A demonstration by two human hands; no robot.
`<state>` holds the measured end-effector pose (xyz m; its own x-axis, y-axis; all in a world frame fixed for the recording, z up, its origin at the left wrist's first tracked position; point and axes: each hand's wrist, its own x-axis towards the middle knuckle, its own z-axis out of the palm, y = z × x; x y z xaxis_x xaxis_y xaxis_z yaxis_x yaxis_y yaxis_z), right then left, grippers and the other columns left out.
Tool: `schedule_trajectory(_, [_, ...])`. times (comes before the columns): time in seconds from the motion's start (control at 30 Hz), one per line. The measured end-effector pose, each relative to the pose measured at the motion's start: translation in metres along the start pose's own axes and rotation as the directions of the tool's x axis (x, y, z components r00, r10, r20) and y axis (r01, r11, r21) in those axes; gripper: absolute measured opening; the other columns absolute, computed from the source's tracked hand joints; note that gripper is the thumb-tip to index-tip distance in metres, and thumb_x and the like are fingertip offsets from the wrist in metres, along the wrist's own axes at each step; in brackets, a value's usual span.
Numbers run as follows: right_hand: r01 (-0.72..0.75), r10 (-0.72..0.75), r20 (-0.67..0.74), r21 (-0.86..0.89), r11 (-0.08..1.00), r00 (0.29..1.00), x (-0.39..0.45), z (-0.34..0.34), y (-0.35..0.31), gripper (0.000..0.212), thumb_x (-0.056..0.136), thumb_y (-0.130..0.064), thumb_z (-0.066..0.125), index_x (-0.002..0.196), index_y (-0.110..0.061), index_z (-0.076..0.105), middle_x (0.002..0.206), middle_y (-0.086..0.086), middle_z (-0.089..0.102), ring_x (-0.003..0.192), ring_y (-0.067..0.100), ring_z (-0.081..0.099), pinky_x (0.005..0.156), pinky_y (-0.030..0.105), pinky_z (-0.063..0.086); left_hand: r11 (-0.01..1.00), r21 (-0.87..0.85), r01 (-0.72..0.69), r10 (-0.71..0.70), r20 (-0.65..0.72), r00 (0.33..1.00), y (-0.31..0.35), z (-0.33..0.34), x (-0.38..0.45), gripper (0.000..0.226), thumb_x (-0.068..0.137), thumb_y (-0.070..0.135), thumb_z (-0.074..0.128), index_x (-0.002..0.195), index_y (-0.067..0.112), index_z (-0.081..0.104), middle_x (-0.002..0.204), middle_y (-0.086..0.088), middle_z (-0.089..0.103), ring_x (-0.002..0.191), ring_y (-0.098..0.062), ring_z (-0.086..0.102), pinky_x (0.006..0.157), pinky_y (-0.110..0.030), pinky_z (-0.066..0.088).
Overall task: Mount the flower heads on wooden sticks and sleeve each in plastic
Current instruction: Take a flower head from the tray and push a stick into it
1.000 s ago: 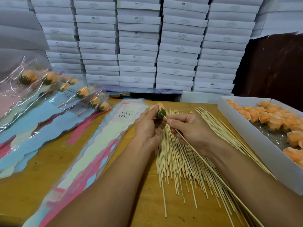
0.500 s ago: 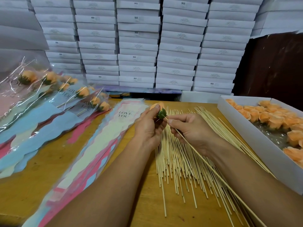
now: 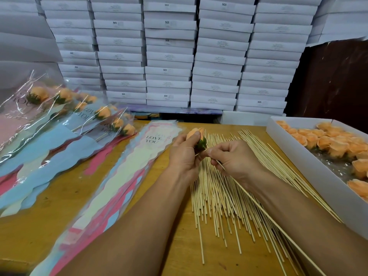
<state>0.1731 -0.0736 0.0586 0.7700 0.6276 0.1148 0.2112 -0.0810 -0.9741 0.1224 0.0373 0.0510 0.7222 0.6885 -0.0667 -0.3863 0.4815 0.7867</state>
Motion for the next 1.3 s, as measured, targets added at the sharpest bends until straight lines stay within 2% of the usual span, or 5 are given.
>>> schedule_trajectory(0.4, [-0.008, 0.007, 0.016, 0.123, 0.992, 1.0, 0.001, -0.003, -0.001, 0.017, 0.098, -0.014, 0.063, 0.088, -0.008, 0.076, 0.056, -0.002, 0.061, 0.044, 0.006, 0.047, 0.041, 0.018, 0.037, 0.922, 0.374, -0.094, 0.124, -0.055, 0.991, -0.003, 0.015, -0.012, 0.036, 0.102, 0.039, 0.05, 0.13, 0.015, 0.053, 0.107, -0.004, 0.063, 0.09, -0.019, 0.063, 0.072, -0.032, 0.052])
schedule_trajectory(0.67, [-0.052, 0.052, -0.002, 0.104, 0.993, 0.999, 0.008, -0.013, 0.001, 0.015, 0.099, -0.018, 0.062, 0.099, -0.007, 0.071, 0.058, 0.0, 0.065, 0.041, 0.007, 0.047, 0.037, 0.018, 0.035, 0.043, 0.975, -0.216, 0.125, 0.21, 0.97, 0.06, -0.009, 0.017, 0.036, 0.102, 0.034, 0.051, 0.107, 0.001, 0.065, 0.086, -0.008, 0.061, 0.078, -0.02, 0.056, 0.064, -0.03, 0.042])
schedule_trajectory(0.83, [-0.07, 0.07, 0.006, 0.127, 0.989, 0.998, 0.007, -0.014, 0.0, 0.014, 0.1, -0.017, 0.06, 0.099, -0.009, 0.07, 0.059, 0.001, 0.066, 0.041, 0.006, 0.047, 0.037, 0.018, 0.035, -0.431, 0.895, -0.117, -0.005, 0.128, 0.992, 0.086, -0.071, 0.036, 0.06, 0.104, 0.046, 0.044, 0.151, 0.009, 0.036, 0.153, -0.014, 0.042, 0.138, -0.03, 0.042, 0.111, -0.039, 0.036])
schedule_trajectory(1.03, [-0.054, 0.053, 0.013, 0.127, 0.99, 0.999, 0.006, -0.013, 0.0, 0.014, 0.1, -0.017, 0.059, 0.099, -0.009, 0.071, 0.059, 0.002, 0.066, 0.042, 0.007, 0.047, 0.038, 0.019, 0.035, -0.444, 0.881, -0.16, -0.134, 0.111, 0.985, 0.079, -0.116, 0.05, 0.077, 0.103, 0.059, 0.021, 0.16, 0.014, -0.005, 0.168, -0.005, -0.006, 0.154, -0.022, -0.004, 0.124, -0.053, 0.004])
schedule_trajectory(1.3, [-0.062, 0.06, 0.016, 0.114, 0.992, 0.998, 0.007, -0.013, 0.0, 0.014, 0.101, -0.017, 0.059, 0.1, -0.007, 0.07, 0.06, 0.003, 0.066, 0.043, 0.009, 0.046, 0.039, 0.02, 0.035, -0.434, 0.88, -0.194, 0.024, 0.226, 0.974, 0.068, -0.121, 0.05, 0.051, 0.108, 0.043, 0.018, 0.13, 0.015, 0.054, 0.143, -0.011, 0.053, 0.133, -0.028, 0.046, 0.116, -0.055, 0.025])
